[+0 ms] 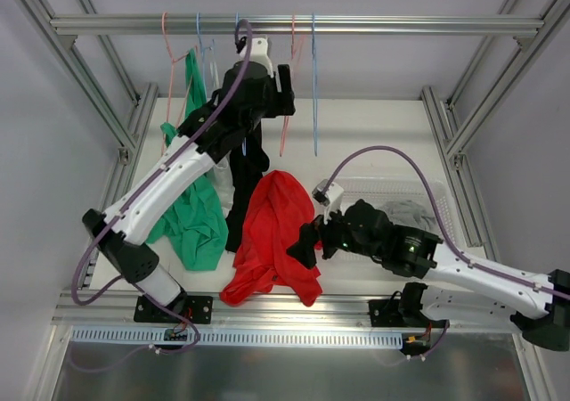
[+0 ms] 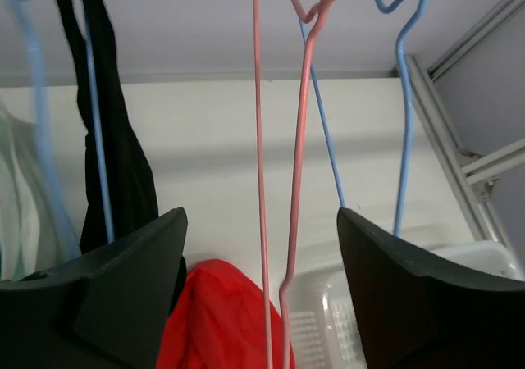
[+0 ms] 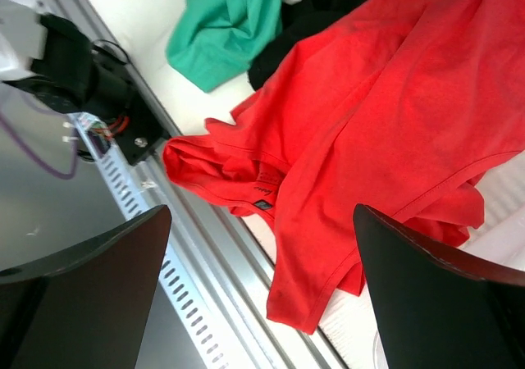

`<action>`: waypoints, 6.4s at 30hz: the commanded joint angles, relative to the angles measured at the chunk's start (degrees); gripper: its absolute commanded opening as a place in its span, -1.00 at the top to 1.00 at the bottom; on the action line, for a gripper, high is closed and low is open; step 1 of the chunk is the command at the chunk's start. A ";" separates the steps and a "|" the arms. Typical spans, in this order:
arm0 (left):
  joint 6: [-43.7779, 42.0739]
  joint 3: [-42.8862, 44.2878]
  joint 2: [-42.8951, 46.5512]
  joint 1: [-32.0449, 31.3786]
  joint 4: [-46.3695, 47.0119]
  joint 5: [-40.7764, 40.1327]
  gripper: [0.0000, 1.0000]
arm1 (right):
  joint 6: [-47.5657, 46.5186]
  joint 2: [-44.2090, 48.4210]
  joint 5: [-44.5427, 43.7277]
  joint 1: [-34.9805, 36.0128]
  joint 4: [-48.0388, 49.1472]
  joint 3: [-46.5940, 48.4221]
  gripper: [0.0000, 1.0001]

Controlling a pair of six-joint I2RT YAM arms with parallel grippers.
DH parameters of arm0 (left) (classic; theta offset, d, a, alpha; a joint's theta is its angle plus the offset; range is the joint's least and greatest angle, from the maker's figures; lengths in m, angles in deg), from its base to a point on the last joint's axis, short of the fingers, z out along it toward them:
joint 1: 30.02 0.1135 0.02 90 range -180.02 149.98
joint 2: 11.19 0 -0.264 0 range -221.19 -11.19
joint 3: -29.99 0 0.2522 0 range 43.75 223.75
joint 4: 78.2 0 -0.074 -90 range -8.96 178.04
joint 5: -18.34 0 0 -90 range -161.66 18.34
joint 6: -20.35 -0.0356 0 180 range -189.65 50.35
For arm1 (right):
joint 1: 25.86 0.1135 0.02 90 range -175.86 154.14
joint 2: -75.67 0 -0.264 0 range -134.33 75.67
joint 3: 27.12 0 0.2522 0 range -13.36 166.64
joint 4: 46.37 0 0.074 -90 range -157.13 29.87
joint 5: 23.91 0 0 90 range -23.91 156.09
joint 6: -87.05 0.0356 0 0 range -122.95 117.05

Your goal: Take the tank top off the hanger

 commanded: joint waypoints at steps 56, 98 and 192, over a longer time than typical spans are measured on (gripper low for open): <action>-4.98 -50.36 73.74 -0.01 -13.24 -16.48 -0.98 | -8.40 11.22 -42.83 8.17 -31.03 30.14 0.99; -9.63 -3.53 22.17 -0.01 -14.83 -0.83 -0.97 | 3.03 14.72 -23.98 -33.41 -34.55 8.78 -0.99; 12.07 -69.78 79.72 -5.55 -0.94 43.64 1.00 | -3.65 -10.31 -7.45 -8.71 22.57 -4.04 -0.24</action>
